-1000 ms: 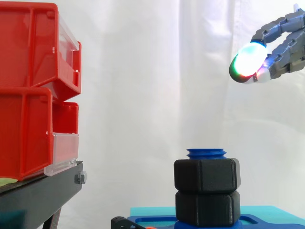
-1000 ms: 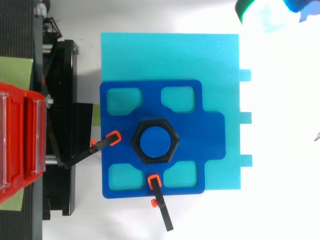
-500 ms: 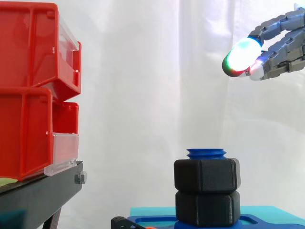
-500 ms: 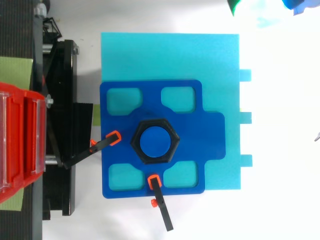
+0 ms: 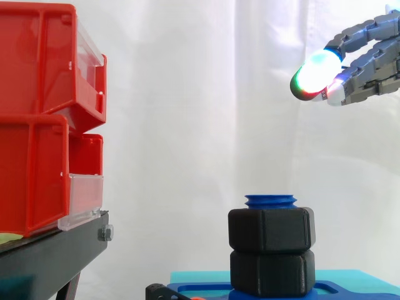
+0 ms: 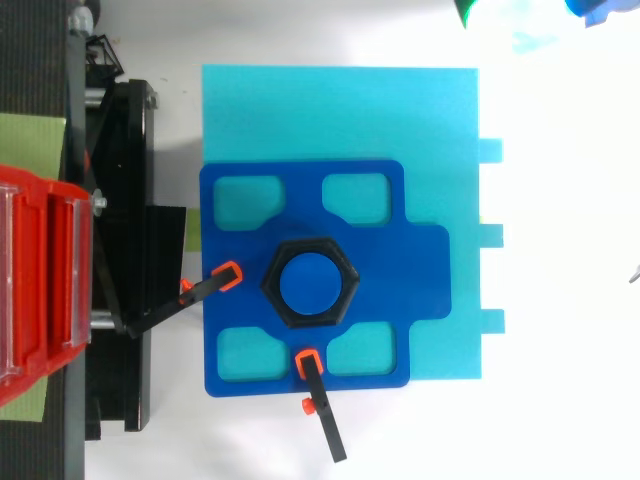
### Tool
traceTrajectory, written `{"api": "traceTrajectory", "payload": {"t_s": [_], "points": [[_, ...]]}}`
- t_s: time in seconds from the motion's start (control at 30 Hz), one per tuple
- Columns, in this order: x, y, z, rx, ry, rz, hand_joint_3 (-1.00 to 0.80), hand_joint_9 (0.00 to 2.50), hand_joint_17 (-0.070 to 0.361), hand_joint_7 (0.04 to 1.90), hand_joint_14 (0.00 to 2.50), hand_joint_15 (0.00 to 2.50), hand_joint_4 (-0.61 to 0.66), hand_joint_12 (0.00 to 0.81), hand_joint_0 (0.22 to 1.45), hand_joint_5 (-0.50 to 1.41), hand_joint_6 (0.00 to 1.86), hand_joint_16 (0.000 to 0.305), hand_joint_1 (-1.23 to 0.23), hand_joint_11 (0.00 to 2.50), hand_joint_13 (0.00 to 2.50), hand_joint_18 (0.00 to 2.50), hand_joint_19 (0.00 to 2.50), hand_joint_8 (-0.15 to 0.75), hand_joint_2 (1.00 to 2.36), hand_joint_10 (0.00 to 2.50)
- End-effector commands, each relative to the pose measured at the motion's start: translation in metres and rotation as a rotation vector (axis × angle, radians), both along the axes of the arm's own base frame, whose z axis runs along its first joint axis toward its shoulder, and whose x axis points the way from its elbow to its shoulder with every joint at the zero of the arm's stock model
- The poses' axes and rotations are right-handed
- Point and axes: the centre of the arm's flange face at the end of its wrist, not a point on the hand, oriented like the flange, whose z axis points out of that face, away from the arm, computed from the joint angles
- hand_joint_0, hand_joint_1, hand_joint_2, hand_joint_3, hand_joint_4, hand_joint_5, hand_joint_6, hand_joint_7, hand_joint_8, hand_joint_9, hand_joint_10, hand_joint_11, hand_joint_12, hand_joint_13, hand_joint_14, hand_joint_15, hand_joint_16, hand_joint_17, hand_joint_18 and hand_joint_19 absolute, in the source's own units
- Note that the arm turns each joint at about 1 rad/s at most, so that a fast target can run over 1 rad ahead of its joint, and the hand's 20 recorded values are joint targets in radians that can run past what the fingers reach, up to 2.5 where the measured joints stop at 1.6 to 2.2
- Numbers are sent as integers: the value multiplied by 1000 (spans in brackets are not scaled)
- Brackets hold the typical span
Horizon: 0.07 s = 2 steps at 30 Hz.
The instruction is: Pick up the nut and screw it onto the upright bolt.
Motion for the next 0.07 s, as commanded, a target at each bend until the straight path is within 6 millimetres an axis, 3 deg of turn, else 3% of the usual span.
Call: {"api": "traceTrajectory", "payload": {"t_s": [0.0, 0.03], "points": [[0, 0, 0, 0, 0, 0, -500, 0, 105, 706, 0, 0, 86, 360, 481, -243, 502, 47, -308, 0, 0, 0, 0, 178, 1000, 0], [0, 0, 0, 0, 0, 0, -500, 0, 105, 719, 0, 0, 87, 360, 481, -243, 502, 47, -308, 0, 0, 0, 0, 178, 1000, 0]]}}
